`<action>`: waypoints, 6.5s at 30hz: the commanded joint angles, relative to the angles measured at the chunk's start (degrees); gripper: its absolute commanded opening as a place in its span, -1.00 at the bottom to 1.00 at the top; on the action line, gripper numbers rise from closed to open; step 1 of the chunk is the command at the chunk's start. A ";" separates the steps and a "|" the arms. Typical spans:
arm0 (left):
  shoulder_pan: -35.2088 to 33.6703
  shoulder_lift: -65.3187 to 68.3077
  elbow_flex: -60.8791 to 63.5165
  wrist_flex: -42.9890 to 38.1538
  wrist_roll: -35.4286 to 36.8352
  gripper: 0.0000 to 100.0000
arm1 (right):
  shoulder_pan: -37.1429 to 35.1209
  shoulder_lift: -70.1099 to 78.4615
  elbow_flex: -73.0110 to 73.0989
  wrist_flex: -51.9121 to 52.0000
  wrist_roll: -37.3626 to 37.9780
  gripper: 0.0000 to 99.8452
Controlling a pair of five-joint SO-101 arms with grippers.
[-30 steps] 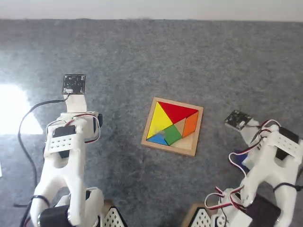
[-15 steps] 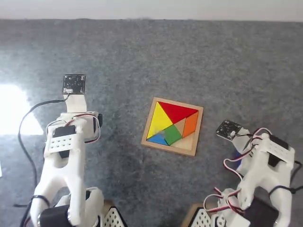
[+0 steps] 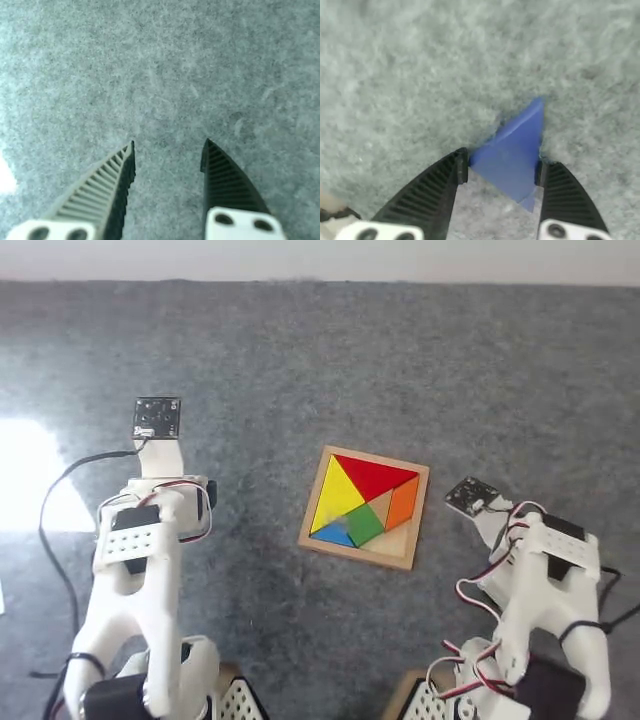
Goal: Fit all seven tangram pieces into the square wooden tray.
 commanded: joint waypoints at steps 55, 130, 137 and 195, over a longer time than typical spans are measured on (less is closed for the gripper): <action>-0.26 -0.62 -0.75 -0.88 -0.79 -0.58 | 0.48 -0.04 -5.45 9.10 16.70 -0.49; 0.18 -0.44 -0.75 -0.97 -0.44 -0.58 | -20.97 -0.31 -19.08 12.00 21.98 -0.72; 0.18 -0.09 -0.48 -1.05 -0.44 -0.58 | -35.82 -0.31 -21.98 14.46 22.07 -0.72; 3.96 -0.09 0.22 0.79 -0.35 -0.58 | -40.84 7.34 -21.01 4.44 35.60 -0.44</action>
